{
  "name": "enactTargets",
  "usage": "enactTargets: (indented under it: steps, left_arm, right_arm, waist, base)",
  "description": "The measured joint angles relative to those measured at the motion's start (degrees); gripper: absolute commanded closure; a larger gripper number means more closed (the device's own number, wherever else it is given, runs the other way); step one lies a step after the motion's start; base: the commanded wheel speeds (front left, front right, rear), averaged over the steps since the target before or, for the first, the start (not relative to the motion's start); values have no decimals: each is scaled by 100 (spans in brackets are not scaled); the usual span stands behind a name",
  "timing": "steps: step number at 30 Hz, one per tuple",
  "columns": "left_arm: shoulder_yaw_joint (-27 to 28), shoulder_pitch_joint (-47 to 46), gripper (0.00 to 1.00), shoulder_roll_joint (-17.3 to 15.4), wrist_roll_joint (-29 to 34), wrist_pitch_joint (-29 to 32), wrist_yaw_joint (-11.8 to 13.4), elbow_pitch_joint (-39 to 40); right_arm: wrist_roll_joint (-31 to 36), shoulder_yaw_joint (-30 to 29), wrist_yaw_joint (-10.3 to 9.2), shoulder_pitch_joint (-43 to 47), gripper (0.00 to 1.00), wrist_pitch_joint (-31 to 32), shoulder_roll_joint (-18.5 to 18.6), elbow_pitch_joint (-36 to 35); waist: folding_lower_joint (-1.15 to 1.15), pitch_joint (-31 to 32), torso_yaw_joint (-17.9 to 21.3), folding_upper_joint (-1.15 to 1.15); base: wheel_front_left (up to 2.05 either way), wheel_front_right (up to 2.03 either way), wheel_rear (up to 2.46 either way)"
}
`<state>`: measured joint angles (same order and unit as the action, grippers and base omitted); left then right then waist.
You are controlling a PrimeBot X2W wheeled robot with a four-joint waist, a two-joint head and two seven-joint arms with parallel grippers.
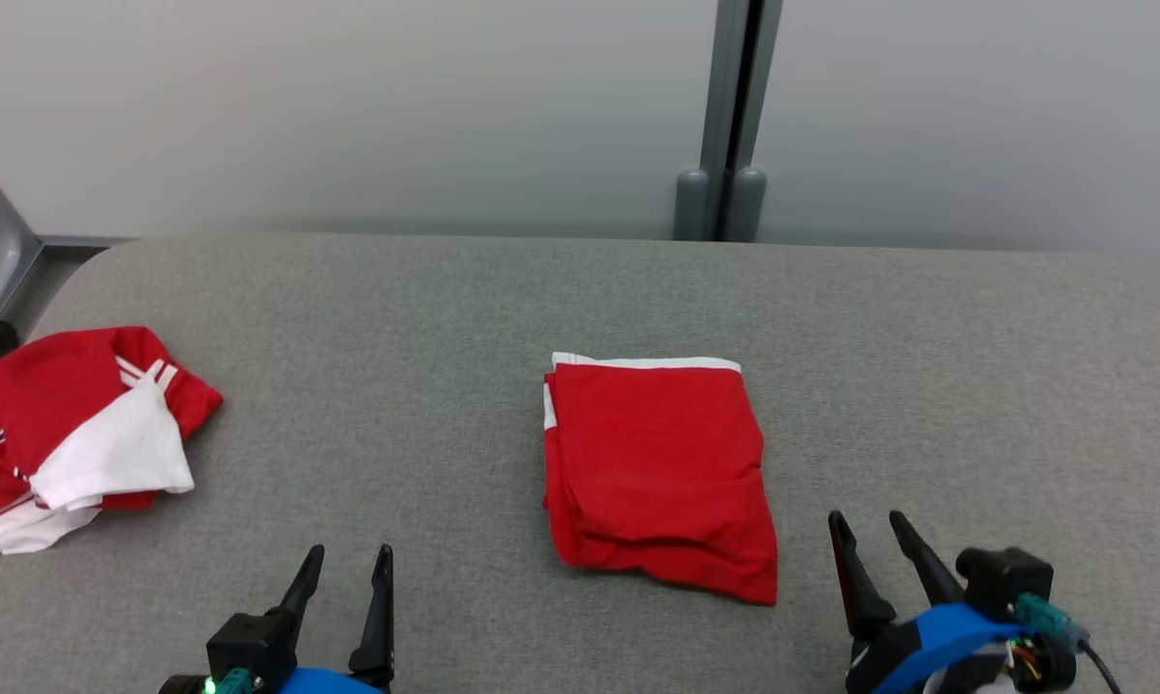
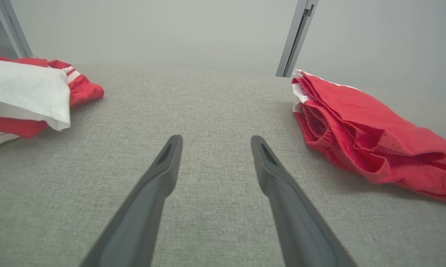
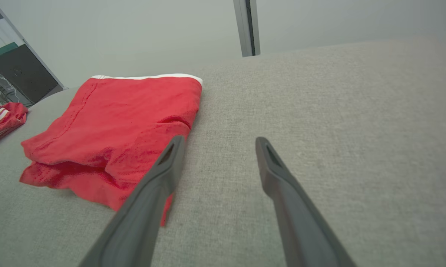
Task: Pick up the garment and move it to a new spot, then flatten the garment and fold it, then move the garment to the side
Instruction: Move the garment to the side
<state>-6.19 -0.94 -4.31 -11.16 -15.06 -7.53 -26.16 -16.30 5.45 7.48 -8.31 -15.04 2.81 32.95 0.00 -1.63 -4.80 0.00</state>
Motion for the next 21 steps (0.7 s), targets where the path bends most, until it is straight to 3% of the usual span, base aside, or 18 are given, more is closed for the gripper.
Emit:
enactTargets:
  steps: [15,16,17,18,21]
  left_arm:
    - [-437,-474,0,-475,-552,0,0,99]
    - [-448,-501,0,-481,-560,0,0,103]
    - [-450,-512,0,-486,-587,0,0,109]
    - [-447,-513,0,-489,-603,0,0,110]
    - [-420,-518,0,-494,-622,0,0,110]
  right_arm:
    - [-49,-242,0,-1783,0,-1,-5,1727]
    - [-52,-225,0,-1823,33,-1,-7,1847]
    - [-55,-224,0,-1858,89,-3,-8,1916]
    - [-76,-220,0,-1911,100,-15,-2,1970]
    - [-144,-212,0,-1996,100,-15,-1,1998]
  waist:
    - [1,-872,-906,0]
    - [1,-914,-946,1]
    - [1,-949,-976,1]
    - [1,-979,-997,0]
    - [1,-1027,-1001,1]
  base:
    - [0,0,0]
    - [0,0,0]
    - [0,0,0]
    - [0,0,0]
    - [0,0,0]
